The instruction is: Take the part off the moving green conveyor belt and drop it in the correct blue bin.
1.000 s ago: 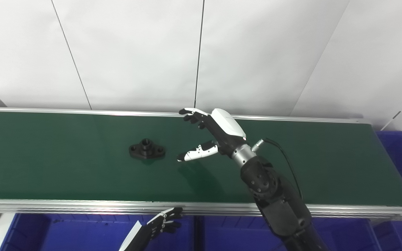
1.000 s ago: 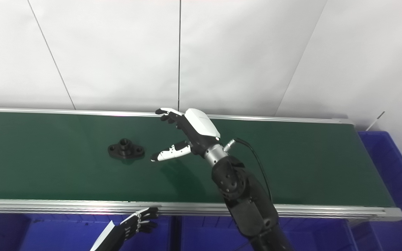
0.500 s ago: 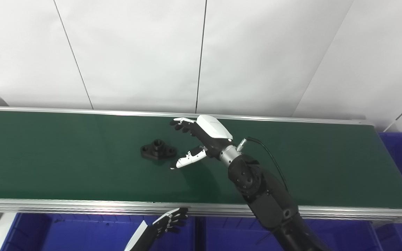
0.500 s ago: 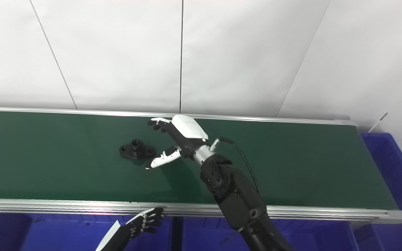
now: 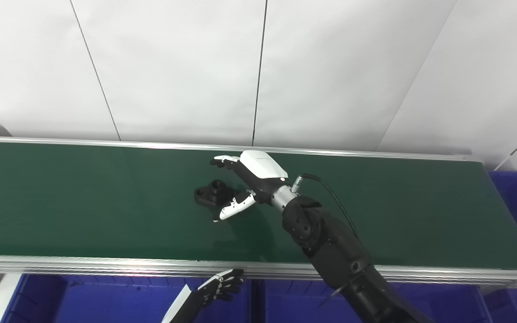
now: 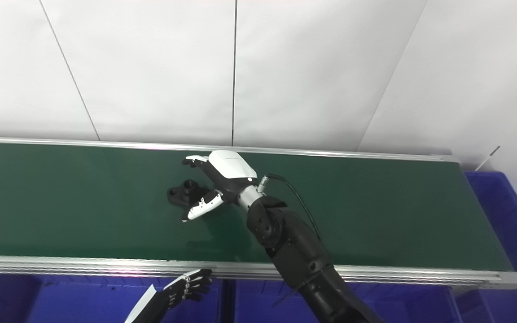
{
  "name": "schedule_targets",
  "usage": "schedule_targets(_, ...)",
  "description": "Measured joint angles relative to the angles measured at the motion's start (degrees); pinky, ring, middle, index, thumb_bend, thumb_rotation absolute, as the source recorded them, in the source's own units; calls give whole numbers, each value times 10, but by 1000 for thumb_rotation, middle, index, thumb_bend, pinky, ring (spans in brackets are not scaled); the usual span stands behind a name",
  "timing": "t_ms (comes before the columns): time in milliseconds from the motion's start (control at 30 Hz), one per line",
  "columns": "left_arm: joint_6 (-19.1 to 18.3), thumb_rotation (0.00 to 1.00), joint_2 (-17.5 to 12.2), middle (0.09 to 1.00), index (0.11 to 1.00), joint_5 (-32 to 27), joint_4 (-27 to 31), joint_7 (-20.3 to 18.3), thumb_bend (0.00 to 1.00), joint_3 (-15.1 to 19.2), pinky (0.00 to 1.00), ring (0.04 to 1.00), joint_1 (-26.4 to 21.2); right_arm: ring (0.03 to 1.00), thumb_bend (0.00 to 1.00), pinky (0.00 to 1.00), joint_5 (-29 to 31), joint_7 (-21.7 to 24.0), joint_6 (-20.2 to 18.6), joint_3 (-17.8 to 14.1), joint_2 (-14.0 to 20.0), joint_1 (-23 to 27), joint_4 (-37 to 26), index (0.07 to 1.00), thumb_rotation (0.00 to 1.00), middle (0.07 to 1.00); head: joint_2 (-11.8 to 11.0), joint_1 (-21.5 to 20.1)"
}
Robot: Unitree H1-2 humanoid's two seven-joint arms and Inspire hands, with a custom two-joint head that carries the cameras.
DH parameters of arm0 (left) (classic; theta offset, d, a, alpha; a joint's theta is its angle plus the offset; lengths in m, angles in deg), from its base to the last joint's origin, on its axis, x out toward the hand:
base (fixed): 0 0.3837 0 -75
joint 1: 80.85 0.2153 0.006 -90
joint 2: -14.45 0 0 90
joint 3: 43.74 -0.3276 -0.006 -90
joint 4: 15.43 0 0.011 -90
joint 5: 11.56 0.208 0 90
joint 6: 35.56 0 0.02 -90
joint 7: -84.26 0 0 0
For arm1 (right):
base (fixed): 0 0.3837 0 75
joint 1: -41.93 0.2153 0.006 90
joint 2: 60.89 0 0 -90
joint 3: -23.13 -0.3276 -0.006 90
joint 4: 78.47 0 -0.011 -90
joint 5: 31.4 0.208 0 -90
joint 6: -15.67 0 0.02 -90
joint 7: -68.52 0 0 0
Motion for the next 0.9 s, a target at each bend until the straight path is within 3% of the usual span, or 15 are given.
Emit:
schedule_targets(500,0,353,-4,821,842,5,14,1,794,-2,726,774,2,820,826,694,-23,-6,-13,14,-1,27,66,857,246,850,5,2)
schedule_targets(800,0,326,-4,825,851,0,15,0,777,-2,702,771,2,717,796,607,-25,3,-20,19,15,35,71,800,85,809,11,-2)
schedule_targets(900,0,323,-4,836,855,0,16,-1,774,-2,708,775,2,639,766,543,-25,-3,-20,20,21,35,71,743,18,744,12,-3)
